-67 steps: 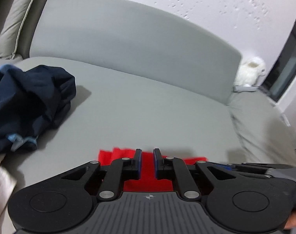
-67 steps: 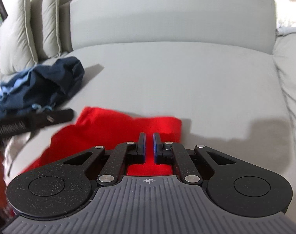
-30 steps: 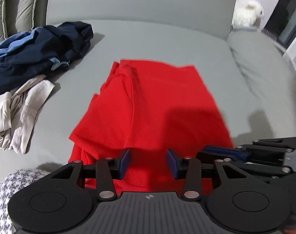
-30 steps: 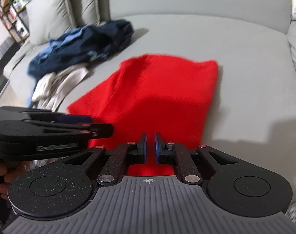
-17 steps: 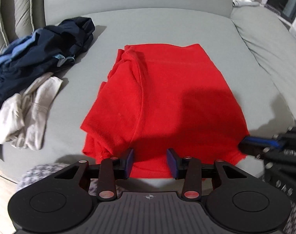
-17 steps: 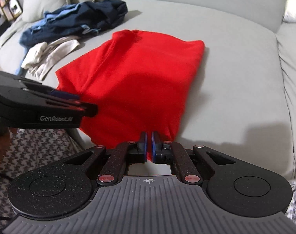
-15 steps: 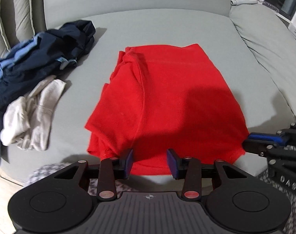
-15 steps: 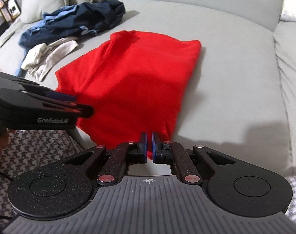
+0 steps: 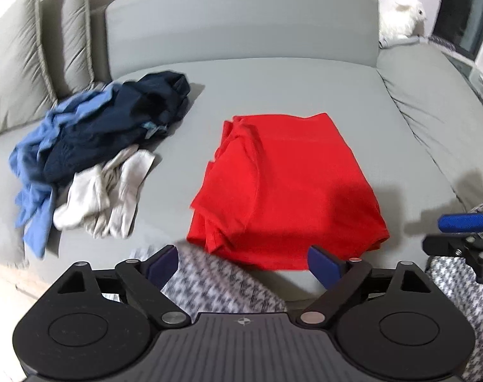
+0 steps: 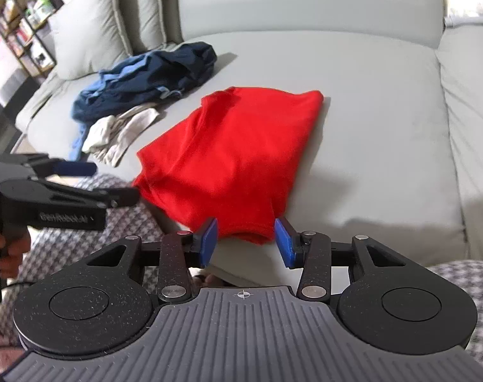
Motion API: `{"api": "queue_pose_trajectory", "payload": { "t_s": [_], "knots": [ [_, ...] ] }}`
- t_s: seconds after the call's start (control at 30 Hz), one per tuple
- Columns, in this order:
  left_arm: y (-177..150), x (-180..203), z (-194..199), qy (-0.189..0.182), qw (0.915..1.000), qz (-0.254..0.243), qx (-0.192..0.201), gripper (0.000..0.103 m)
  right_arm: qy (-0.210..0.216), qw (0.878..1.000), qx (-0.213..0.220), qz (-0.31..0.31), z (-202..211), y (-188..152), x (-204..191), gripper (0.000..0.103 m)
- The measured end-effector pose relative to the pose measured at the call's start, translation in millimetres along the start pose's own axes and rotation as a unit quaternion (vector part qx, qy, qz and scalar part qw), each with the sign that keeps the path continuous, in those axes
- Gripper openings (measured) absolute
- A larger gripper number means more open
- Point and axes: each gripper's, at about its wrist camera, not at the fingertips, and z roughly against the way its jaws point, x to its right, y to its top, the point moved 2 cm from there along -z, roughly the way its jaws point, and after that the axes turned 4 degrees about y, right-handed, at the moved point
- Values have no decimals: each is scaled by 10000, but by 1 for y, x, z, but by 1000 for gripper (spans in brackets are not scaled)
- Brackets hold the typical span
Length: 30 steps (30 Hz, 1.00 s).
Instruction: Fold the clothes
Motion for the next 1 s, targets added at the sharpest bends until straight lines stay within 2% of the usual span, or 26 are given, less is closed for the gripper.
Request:
{"api": "queue_pose_trajectory", "payload": {
  "t_s": [0.03, 0.1, 0.13, 0.27, 0.5, 0.63, 1.0],
  "knots": [
    [-5, -1, -2, 2, 10000, 69, -60, 92, -31, 10000, -2, 61, 3, -4, 2, 47],
    [-12, 3, -2, 24, 10000, -9, 53, 93, -84, 9999, -19, 138, 6, -13, 6, 59],
    [-13, 5, -2, 46, 10000, -58, 66, 95, -101, 9999, -65, 85, 6, -17, 10, 61],
    [-12, 11, -5, 89, 9998, -204, 14, 102, -199, 9993, -220, -242, 4, -27, 26, 62],
    [-14, 11, -9, 123, 9997, -225, -21, 102, -403, 9960, -369, -705, -3, -33, 44, 62],
    [-14, 11, -11, 143, 9996, -241, -30, 102, -480, 9965, -449, -521, -7, -34, 39, 68],
    [-14, 10, -12, 120, 9997, -214, -13, 102, -477, 9973, -461, -307, -10, -32, 31, 68]
  ]
}}
